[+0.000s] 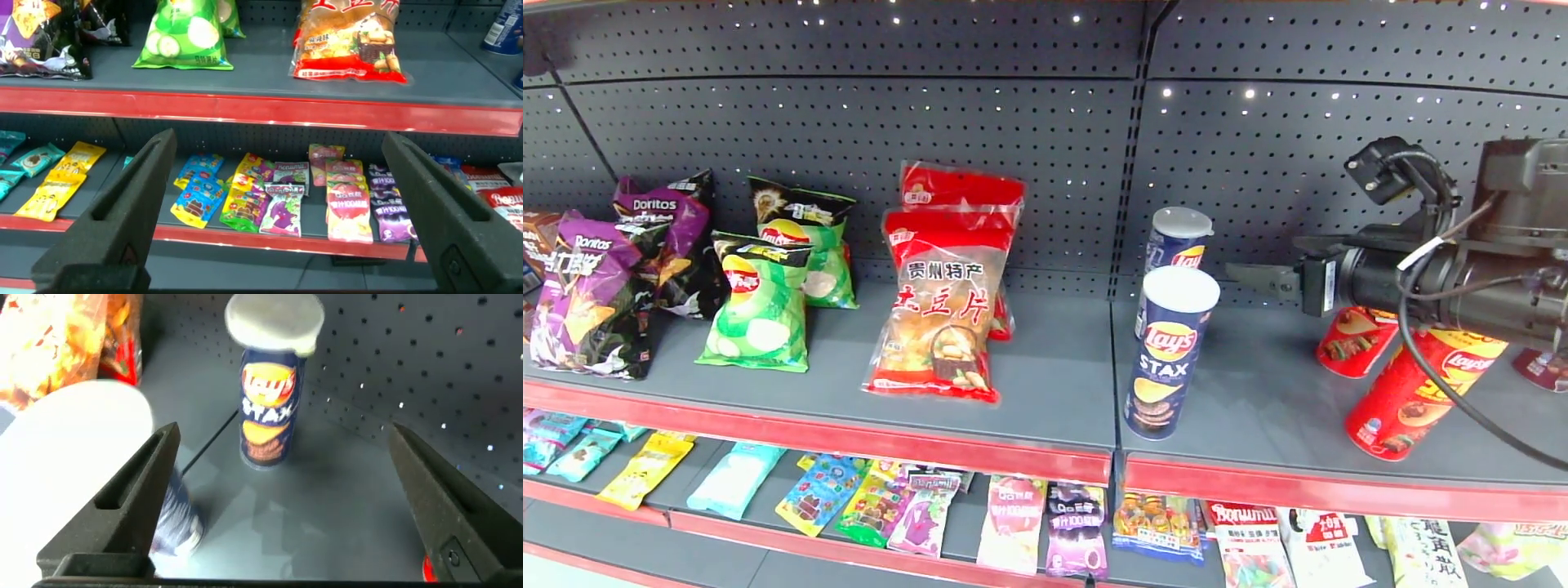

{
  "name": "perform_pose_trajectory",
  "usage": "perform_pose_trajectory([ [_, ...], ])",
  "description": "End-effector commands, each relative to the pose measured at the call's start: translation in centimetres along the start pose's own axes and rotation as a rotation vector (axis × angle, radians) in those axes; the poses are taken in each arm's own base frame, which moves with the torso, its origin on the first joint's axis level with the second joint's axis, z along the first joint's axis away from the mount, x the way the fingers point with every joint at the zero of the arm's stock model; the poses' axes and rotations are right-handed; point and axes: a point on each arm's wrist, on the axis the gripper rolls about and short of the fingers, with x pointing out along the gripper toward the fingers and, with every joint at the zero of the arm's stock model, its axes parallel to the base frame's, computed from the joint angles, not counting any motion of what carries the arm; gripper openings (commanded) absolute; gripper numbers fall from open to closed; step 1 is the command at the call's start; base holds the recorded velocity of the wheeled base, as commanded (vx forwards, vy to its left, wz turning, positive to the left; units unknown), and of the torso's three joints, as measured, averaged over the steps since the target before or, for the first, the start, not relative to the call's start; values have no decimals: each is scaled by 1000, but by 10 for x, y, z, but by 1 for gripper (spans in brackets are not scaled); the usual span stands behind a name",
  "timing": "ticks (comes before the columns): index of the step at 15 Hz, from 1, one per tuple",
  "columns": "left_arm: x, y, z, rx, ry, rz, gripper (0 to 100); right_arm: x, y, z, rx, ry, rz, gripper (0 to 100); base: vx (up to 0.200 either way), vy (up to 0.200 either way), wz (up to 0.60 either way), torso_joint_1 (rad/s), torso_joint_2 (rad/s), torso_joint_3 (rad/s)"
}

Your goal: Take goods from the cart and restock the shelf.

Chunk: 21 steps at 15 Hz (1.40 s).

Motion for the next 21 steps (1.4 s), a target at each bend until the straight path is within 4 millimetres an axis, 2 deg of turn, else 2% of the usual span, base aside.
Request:
perform_pose_trajectory([
  [1, 0, 0, 0, 0, 0, 0, 100, -13, 2, 1, -3, -15, 1, 100, 0, 0, 0, 0, 0, 0],
  [4, 0, 0, 0, 0, 0, 0, 100, -24, 7, -6, -4, -5, 19, 100, 0, 0, 0, 0, 0, 0],
  [10, 0, 0, 0, 0, 0, -1, 100, -44, 31, -32, -23, 39, 152, 100, 0, 0, 0, 0, 0, 0],
  [14, 0, 0, 0, 0, 0, -1, 100, -41, 37, -38, -21, 24, 290, 100, 0, 0, 0, 0, 0, 0],
  [19, 0, 0, 0, 0, 0, -1, 100, -31, 38, -49, -34, 9, 307, 100, 0, 0, 0, 0, 0, 0],
  [21, 0, 0, 0, 0, 0, 0, 100, -25, 39, -53, -61, 16, 379, 100, 0, 0, 0, 0, 0, 0],
])
